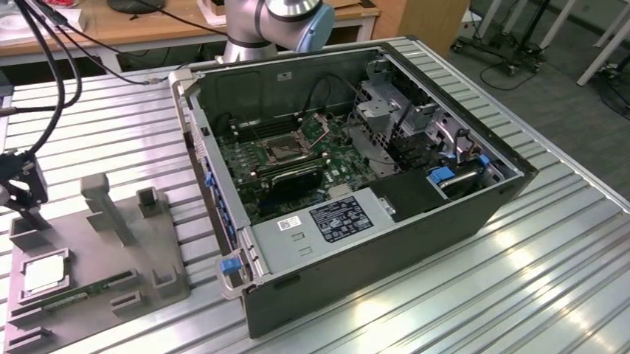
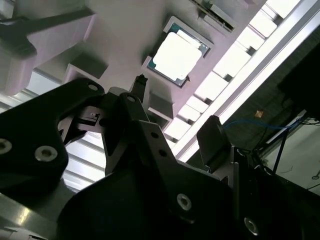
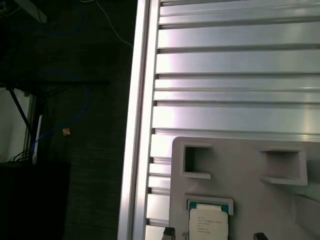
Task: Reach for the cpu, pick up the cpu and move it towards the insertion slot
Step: 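Pick up the cpu and move it towards the insertion slot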
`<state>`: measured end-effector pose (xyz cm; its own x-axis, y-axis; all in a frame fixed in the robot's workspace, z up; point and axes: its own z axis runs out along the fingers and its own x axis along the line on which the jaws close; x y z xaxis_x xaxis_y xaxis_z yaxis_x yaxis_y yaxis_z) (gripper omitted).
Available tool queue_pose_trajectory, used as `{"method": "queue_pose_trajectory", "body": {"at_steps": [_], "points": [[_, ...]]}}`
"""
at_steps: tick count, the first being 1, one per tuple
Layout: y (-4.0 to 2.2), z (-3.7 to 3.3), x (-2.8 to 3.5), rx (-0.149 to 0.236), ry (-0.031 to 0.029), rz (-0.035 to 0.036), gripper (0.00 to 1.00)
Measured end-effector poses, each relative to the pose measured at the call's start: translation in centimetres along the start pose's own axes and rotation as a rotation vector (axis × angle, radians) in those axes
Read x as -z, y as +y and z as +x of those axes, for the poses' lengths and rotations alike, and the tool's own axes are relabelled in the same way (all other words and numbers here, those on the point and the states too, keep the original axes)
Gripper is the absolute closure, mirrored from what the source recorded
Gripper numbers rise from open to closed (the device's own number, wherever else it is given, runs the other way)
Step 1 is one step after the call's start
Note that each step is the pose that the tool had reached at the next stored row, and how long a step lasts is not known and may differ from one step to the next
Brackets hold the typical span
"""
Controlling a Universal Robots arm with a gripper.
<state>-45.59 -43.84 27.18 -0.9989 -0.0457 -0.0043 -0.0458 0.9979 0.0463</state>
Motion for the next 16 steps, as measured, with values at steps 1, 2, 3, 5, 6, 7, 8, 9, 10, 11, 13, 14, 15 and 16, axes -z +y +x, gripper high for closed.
{"method": "queue_pose_trajectory", "body": {"at_steps": [1,2,3,5,6,7,8,9,10,11,13,14,15,16], "points": [[-0.06,0.0,-0.17,0.0,0.0001,0.0001,0.32],[-0.1,0.01,-0.34,0.0,0.0002,0.0001,0.32],[-0.11,0.01,-0.52,0.0,0.0003,0.0001,0.32],[-0.18,0.01,-0.9,0.001,0.0002,0.0,0.32],[-0.23,0.01,-1.08,0.001,0.0001,0.0,0.32],[-0.25,0.02,-1.23,0.001,0.0002,0.0,0.32],[-0.26,0.02,-1.32,0.002,0.0003,0.0001,0.32],[-0.27,0.02,-1.42,0.002,0.0002,0.0003,0.32],[-0.27,0.02,-1.51,0.002,0.0003,0.0003,0.32],[-0.31,0.04,-1.64,0.003,0.0004,0.0004,0.32],[-0.32,0.04,-1.82,0.004,0.0003,0.0002,0.32],[-0.32,0.04,-1.88,0.004,0.0004,0.0002,0.32],[-0.32,0.04,-1.94,0.005,0.0007,0.0003,0.32],[-0.33,0.04,-2.02,0.005,0.0008,0.0003,0.32]]}}
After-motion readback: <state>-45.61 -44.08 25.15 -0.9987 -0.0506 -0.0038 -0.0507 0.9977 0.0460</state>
